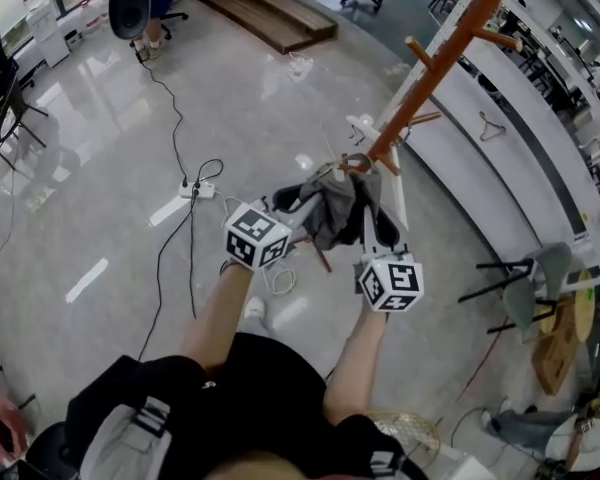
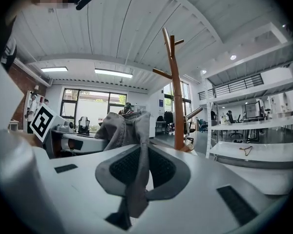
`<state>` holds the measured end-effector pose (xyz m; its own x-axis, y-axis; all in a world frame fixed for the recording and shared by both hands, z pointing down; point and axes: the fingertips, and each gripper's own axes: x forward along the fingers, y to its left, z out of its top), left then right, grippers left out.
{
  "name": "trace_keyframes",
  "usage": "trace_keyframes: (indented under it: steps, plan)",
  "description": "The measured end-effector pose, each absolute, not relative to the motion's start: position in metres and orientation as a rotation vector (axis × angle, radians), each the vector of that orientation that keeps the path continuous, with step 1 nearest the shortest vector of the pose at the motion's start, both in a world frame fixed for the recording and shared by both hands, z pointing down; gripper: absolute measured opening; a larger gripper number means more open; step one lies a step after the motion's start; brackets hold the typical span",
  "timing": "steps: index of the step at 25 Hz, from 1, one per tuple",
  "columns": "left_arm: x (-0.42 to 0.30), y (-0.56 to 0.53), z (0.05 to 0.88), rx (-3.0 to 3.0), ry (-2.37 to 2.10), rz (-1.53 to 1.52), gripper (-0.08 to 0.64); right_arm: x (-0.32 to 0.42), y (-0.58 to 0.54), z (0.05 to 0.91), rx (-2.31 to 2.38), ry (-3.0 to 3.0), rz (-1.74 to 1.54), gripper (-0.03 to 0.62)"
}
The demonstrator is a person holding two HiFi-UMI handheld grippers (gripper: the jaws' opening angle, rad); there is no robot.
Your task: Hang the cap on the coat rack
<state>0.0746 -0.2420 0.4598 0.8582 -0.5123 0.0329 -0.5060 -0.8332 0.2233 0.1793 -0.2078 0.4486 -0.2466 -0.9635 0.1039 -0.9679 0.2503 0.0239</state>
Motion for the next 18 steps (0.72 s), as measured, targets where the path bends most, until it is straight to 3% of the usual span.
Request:
trace_keyframes:
  steps: [7, 18]
  plan:
    - [0.089, -0.290, 0.459, 2.833, -0.741, -0.048, 0.066, 0.193, -0.252, 0.450, 1.853, -2.395, 0.037, 0.032]
    - [0.106, -0.326, 0.315, 3.071, -0.781, -0.338, 0.066, 0.202, -0.284, 0.299, 1.760, -2.539, -0.414, 0.032]
